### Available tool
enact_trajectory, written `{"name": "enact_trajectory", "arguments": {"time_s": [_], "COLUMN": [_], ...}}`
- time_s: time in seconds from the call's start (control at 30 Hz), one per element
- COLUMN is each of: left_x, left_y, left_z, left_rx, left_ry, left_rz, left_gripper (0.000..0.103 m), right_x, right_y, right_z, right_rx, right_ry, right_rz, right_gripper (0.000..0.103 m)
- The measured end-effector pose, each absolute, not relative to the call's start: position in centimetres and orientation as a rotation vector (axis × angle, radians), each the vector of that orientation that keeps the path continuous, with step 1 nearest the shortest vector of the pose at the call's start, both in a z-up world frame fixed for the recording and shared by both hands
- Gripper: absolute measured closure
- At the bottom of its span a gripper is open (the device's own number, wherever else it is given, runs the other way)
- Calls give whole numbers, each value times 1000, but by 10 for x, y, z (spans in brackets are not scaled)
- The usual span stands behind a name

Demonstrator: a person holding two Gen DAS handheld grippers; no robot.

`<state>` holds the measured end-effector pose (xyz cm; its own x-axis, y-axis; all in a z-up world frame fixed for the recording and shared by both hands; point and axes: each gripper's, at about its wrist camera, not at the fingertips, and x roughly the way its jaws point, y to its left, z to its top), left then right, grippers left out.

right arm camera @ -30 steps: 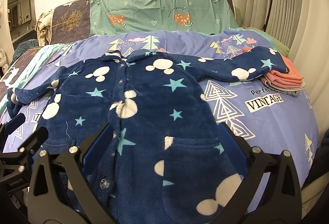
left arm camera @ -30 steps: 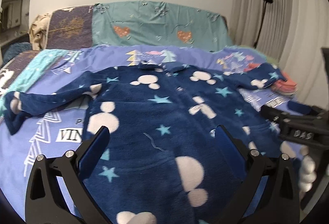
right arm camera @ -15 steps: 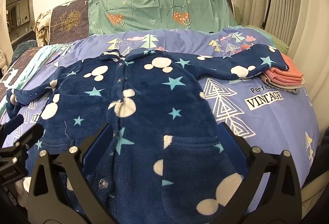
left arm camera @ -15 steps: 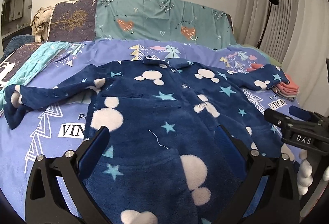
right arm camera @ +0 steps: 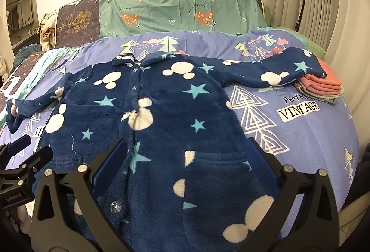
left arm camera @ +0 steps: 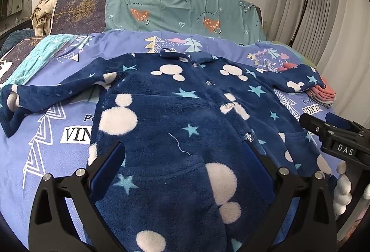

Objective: Fold small clothes
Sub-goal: 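Grasp the sleepsuit sleeve cuff with the left gripper and lift it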

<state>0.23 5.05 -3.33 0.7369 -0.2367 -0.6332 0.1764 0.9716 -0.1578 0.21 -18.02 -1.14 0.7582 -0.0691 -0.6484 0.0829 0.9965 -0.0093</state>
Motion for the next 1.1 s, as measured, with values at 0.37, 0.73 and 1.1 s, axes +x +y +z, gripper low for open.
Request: {"name": "enact_trajectory", "arguments": {"time_s": [0.37,0.73,1.1], "left_x": [31,110,148], "left_y": [157,337,410], "left_z": [-9,-23,-84], "left_rx": [-294,-818,-1090], "left_ry": [666,763,914], "left_rz": [-17,382,587], "left_gripper": [11,19,63], "right_x": [7,20,41], "right_y": [-183,-181,-186], "right_z": [-19,-32,-35], "right_rx": [5,-12,-26], "right_ry": [732,762,776], "right_rz": [-93,-110,-138], "right_gripper": [2,2,2]}}
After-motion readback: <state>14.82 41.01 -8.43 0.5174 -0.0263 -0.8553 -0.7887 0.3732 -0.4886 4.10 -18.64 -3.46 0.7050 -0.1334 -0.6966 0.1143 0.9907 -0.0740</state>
